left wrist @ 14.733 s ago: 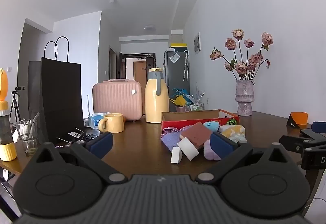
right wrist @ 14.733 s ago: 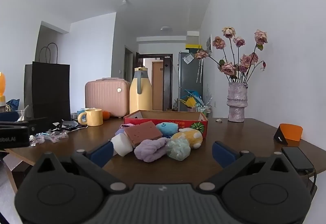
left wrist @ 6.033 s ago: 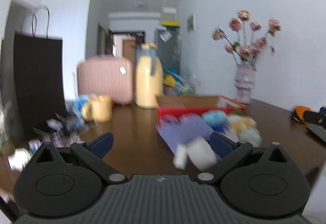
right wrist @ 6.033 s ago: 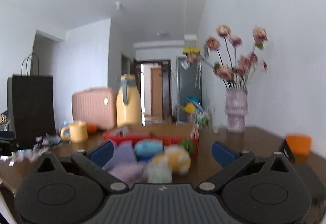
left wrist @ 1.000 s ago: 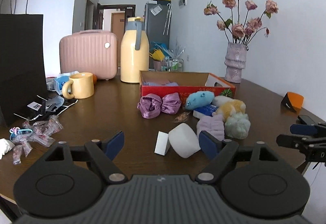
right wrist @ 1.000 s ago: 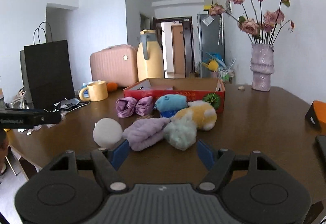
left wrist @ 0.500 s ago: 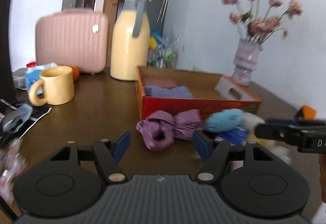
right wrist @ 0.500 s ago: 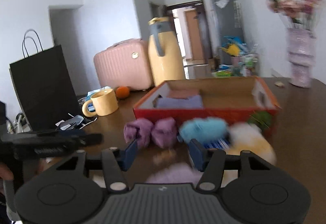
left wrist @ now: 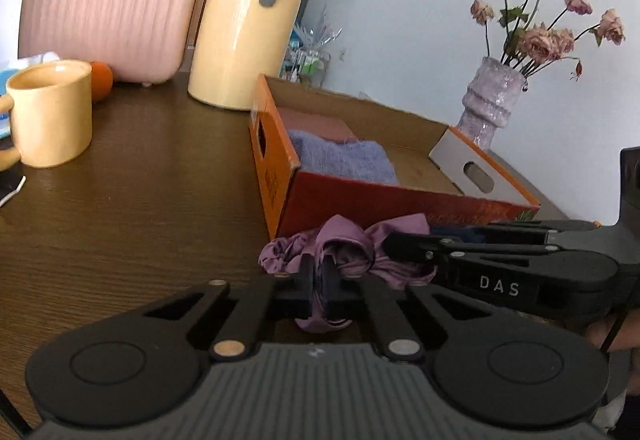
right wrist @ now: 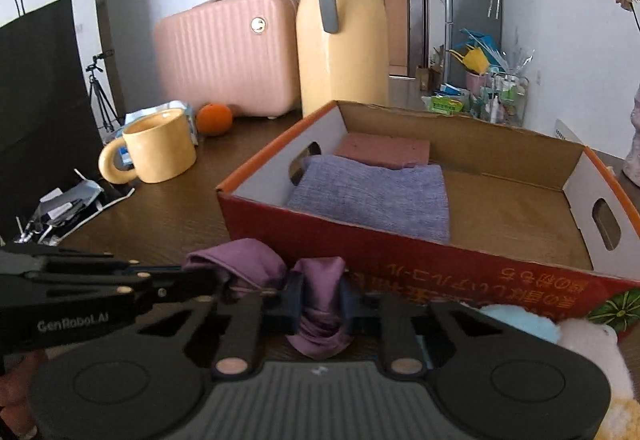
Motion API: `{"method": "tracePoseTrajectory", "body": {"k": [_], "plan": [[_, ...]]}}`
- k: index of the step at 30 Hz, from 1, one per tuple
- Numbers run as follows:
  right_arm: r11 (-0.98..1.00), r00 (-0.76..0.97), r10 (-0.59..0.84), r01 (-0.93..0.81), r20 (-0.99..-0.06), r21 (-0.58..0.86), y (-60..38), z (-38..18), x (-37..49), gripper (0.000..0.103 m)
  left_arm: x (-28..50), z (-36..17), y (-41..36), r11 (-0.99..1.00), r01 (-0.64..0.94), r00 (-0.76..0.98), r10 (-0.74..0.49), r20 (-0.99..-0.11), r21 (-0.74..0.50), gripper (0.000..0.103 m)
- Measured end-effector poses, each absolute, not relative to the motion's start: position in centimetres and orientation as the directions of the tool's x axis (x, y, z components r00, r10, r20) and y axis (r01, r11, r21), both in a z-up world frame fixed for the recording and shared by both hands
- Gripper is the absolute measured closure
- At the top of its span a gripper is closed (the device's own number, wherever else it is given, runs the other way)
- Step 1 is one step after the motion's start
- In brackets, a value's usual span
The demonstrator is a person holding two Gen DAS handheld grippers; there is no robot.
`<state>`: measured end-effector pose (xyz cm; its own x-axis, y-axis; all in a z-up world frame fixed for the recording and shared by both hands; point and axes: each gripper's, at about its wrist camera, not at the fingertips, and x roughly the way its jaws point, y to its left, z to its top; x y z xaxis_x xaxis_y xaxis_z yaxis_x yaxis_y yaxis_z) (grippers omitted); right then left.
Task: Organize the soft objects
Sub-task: 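Carry the pink socks into the box onto the towel and release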
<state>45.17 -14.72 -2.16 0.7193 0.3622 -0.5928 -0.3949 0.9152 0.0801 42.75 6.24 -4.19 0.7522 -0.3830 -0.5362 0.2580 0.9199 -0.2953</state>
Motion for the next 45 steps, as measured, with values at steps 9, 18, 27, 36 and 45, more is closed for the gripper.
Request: {"method": "tracePoseTrajectory", "body": {"k": [9, 18, 27, 36, 45], "plan": [[0.903, 0.79, 0.408, -0.422, -0.458, 0.077, -15.7, 2.2, 39.6, 0.092, 37.8, 0.1, 5.0, 0.928, 0.291, 0.822, -0.367, -0.435, -0.233, 0.1], [0.905, 0.843, 0.42, -0.416, -0.336, 0.086, -21.9, 5.5, 25.1, 0.092, 25.3, 4.6, 0.7, 0.878, 0.433, 0.827, -0.477, -0.296, -0.206, 0.1], [0.938, 0.823, 0.346, -0.311, -0.451, 0.152, -27.2, 0.1, 18.7, 0.092, 20.3, -0.4, -4.2, 0.808, 0.514, 0.687, -0.589, -0.425, -0.287, 0.1], [0.933, 0.823, 0.36, -0.314, -0.439, 0.177, -27.8, -0.7, 18.6, 0.092, 20.3, -0.8, -4.9, 0.818, 0.504, 0.686, -0.575, -0.447, -0.279, 0.1], [0.902, 0.833, 0.426, -0.419, -0.353, 0.102, -24.7, 6.9, 31.1, 0.092, 29.1, 6.2, -3.5, 0.85, 0.517, 0.79, -0.518, -0.328, -0.098, 0.1]]}}
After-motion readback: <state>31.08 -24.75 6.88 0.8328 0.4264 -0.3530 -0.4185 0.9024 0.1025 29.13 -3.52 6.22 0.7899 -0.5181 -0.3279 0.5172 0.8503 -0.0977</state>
